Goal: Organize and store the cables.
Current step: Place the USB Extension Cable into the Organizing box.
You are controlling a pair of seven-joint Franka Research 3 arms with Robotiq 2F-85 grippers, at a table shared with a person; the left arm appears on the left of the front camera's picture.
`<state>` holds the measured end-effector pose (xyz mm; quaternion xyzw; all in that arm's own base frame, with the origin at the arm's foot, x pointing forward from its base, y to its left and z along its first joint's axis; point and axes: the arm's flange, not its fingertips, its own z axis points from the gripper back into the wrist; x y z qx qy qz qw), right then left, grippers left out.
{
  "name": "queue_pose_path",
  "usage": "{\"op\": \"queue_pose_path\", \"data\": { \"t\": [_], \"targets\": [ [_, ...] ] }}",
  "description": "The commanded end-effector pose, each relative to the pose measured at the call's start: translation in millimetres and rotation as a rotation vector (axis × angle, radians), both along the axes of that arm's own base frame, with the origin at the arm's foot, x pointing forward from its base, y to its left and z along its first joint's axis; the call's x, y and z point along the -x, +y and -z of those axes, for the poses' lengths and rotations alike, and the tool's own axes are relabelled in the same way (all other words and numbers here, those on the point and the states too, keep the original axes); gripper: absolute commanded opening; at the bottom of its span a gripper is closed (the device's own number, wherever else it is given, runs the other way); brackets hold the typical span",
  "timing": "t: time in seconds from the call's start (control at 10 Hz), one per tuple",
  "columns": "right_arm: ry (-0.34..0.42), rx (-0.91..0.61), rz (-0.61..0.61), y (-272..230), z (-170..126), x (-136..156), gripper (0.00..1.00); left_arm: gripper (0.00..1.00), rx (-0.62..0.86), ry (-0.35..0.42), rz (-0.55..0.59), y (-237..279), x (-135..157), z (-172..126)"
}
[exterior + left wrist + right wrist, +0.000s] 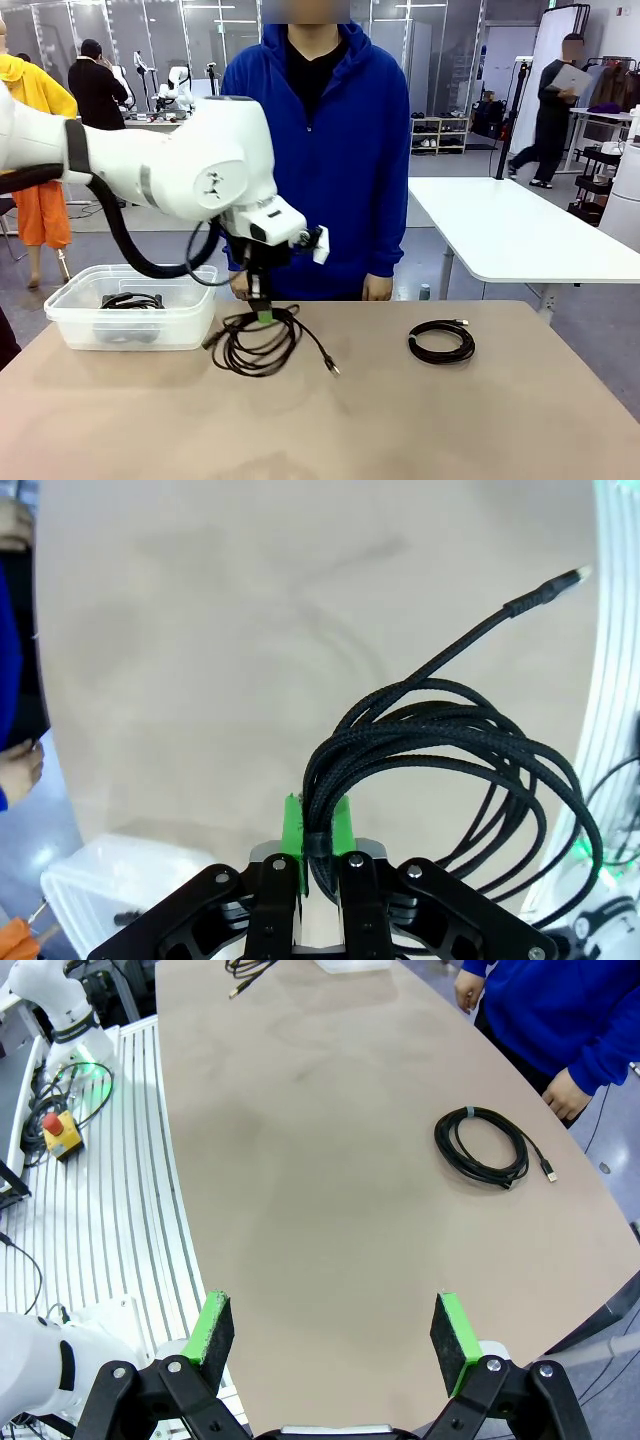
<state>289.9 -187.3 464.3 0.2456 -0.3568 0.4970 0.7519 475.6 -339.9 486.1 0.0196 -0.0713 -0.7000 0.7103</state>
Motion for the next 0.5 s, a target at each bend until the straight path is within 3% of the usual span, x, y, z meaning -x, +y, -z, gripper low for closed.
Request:
{"op": "queue_pose_path", "data": {
  "t": [0.0,0.1,0.4],
  "targets": [
    [-0.021,-0.008,-0.01,0.1,0.1,-0.3,1.0,0.12,-0.02,-0.036,0.071,49.6,-1.6,-14.9],
    [-0.021,-0.008,-0.01,0.1,0.1,-0.3,1.0,0.12,-0.027,-0.043,0.13,75.8,4.9,-18.6],
    [-0.021,-0.008,-0.01,0.1,0.1,-0.3,1.0,0.12,-0.06,-0.152,0.096,140.8,28.0,-25.4]
  ]
}}
